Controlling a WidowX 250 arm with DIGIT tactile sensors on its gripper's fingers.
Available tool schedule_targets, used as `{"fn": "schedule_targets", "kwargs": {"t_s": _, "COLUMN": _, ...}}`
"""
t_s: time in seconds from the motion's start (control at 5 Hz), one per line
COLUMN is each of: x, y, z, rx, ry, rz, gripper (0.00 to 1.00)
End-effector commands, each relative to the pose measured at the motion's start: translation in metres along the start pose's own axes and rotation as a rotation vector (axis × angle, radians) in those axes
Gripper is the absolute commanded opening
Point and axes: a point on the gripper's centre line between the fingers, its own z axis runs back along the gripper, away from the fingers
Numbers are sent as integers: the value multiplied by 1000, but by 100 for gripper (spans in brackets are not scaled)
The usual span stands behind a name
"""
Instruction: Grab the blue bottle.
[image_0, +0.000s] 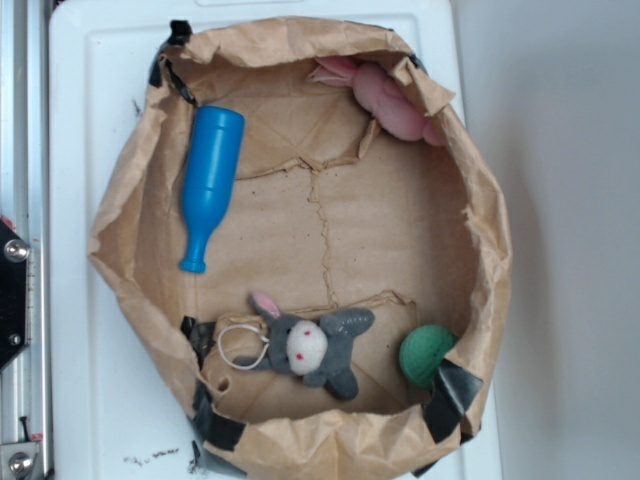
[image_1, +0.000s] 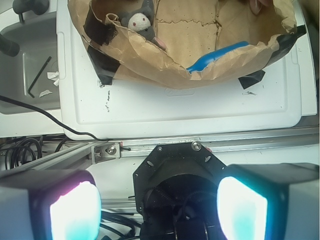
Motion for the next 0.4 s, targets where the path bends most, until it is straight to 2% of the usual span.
{"fn": "schedule_targets", "kwargs": {"t_s": 0.0, "x": 0, "y": 0, "z": 0, "rx": 0, "ry": 0, "rz": 0, "gripper": 100}}
{"fn": "schedule_targets", "kwargs": {"t_s": 0.2, "x": 33, "y": -11, "z": 0, "rx": 24, "ry": -42, "rz": 86, "gripper": 100}}
